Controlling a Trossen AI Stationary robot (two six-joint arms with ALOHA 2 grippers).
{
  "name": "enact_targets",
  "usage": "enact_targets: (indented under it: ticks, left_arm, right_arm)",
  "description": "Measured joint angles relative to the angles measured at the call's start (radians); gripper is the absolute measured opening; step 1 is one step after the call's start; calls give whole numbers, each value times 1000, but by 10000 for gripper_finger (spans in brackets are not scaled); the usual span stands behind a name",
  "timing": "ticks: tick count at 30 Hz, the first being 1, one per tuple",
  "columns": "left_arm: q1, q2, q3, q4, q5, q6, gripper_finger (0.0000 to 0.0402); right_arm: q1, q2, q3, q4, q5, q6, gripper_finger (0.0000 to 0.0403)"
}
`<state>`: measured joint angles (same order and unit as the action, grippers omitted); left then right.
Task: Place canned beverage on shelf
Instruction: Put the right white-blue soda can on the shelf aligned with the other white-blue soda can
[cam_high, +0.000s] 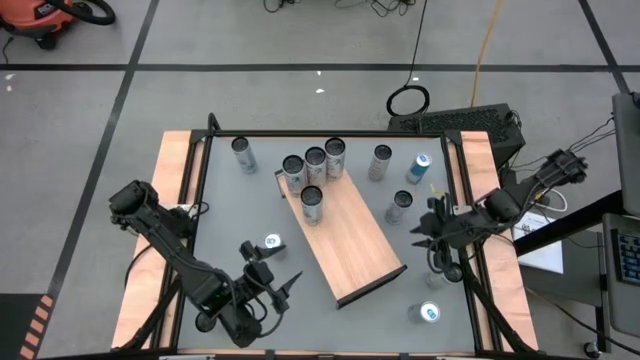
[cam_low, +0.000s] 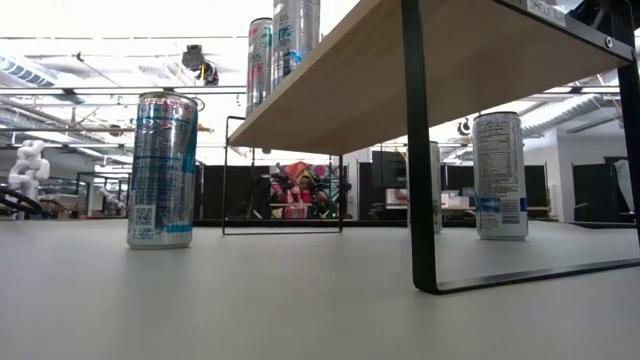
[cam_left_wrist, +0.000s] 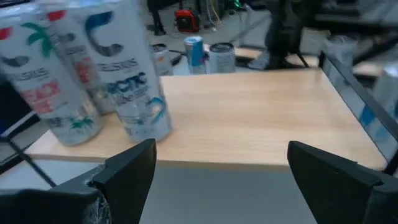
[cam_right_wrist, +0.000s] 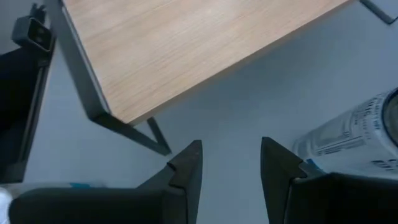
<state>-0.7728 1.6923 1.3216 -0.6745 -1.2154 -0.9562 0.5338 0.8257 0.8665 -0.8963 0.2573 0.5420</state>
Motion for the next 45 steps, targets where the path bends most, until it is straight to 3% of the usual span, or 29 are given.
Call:
enact_targets:
  ticks: [4, 11, 14, 21, 26, 34, 45]
  left_arm:
    - [0, -5, 0, -68, 3, -77, 356]
    - [4, -6, 0, -65, 31, -101, 356]
    - [8, -6, 0, -66, 33, -109, 356]
    - [25, -6, 0, -66, 33, -89, 356]
    - [29, -6, 0, -66, 33, -85, 356]
    - [29, -6, 0, -67, 33, -84, 356]
    - [29, -6, 0, -67, 34, -83, 356]
  right_arm:
    - [39, 0, 0, -12, 35, 11, 95]
    - [42, -1, 0, -126, 294, 14, 101]
    - [4, -10, 14, -136, 307, -40, 127]
    - [-88, -20, 28, -127, 358, -243, 229]
    - [-193, -20, 28, -88, 292, -404, 271]
    - [-387, -16, 28, -36, 83, -496, 280]
    - [-565, 83, 23, 47, -78, -609, 301]
